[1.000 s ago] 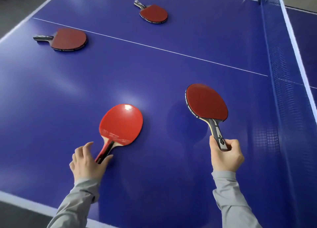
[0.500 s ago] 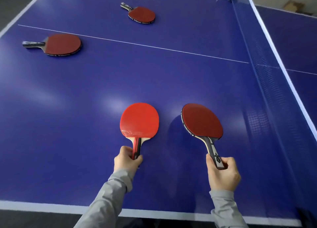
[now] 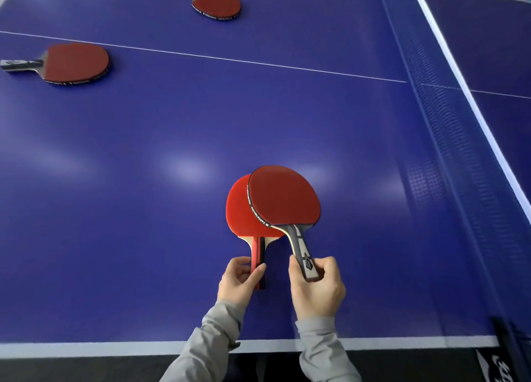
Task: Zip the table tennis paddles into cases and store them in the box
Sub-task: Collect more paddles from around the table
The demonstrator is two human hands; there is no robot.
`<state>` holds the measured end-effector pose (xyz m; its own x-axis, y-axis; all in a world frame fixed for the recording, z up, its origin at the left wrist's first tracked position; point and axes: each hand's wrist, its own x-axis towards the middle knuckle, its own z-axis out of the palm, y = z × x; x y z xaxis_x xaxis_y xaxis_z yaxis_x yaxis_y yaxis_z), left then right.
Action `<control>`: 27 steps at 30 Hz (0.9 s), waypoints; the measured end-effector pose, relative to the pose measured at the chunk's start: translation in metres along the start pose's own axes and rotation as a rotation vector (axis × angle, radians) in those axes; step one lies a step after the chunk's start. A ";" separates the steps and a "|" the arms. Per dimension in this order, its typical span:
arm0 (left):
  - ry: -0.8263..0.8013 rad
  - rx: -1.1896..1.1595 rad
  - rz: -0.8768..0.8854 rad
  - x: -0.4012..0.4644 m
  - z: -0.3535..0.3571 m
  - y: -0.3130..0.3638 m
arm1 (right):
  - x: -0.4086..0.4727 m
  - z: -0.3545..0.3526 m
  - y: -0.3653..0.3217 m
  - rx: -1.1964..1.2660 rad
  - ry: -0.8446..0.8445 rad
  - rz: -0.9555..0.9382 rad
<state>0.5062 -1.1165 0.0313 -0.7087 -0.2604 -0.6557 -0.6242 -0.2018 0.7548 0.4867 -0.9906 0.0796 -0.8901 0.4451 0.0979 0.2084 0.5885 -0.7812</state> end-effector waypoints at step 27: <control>-0.053 -0.057 -0.041 -0.005 0.003 0.007 | -0.055 0.032 0.025 -0.025 -0.332 -0.098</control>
<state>0.5048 -1.1136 0.0396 -0.7006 -0.2004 -0.6848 -0.6342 -0.2648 0.7264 0.5280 -1.0217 0.0345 -0.9888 0.1444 -0.0375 0.1217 0.6354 -0.7625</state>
